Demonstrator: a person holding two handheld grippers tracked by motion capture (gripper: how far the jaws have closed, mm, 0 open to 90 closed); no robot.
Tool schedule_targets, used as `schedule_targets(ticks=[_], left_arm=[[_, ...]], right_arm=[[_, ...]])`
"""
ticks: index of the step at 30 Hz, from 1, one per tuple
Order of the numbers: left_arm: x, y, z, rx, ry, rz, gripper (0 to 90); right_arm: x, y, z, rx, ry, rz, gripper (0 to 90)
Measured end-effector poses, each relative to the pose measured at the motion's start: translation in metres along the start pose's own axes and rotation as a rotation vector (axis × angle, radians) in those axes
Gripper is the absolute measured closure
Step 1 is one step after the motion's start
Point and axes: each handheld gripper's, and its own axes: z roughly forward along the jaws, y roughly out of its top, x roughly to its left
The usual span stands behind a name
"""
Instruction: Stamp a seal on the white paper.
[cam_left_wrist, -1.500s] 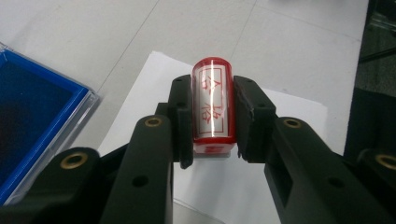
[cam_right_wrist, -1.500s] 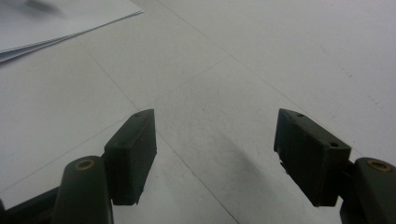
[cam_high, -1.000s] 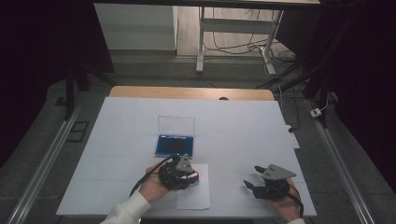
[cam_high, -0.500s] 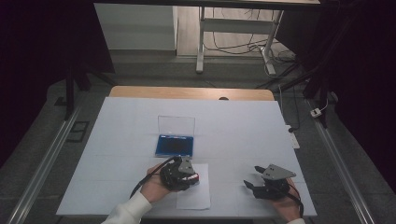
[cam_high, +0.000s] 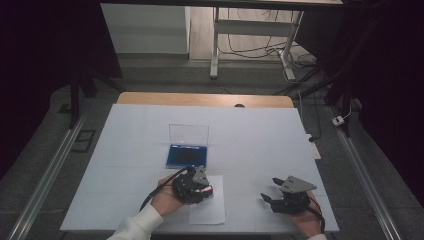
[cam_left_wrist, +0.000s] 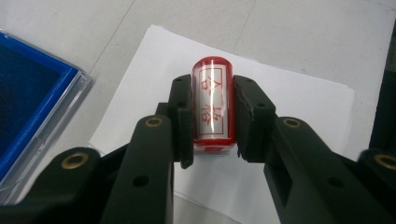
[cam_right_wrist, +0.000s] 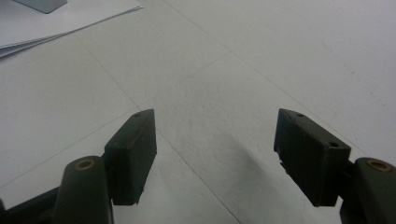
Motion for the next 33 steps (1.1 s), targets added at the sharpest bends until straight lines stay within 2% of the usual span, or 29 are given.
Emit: schedule_targets(ticks=[9, 15, 21, 26, 33], left_arm=[[-0.0008, 0.0037, 0.0037, 0.041, 0.005, 0.000, 70.2], [-0.0021, 0.0037, 0.0042, 0.049, 0.012, -0.003, 70.4], [-0.0030, 0.0032, 0.0049, 0.048, 0.019, 0.004, 70.4], [-0.0011, 0.0008, 0.0052, 0.029, 0.004, -0.011, 70.4], [-0.0030, 0.0007, 0.0052, 0.029, 0.018, -0.004, 70.4]], right_arm=[[0.0009, -0.0001, 0.0007, 0.003, -0.005, -0.003, 29.8], [0.0014, 0.0007, 0.0008, 0.005, -0.006, -0.009, 29.8], [0.0016, 0.0007, 0.0010, 0.007, -0.007, -0.011, 29.8], [0.0015, 0.0005, 0.0012, 0.009, -0.006, -0.011, 29.8], [0.0018, 0.0006, 0.0013, 0.010, -0.006, -0.013, 29.8]])
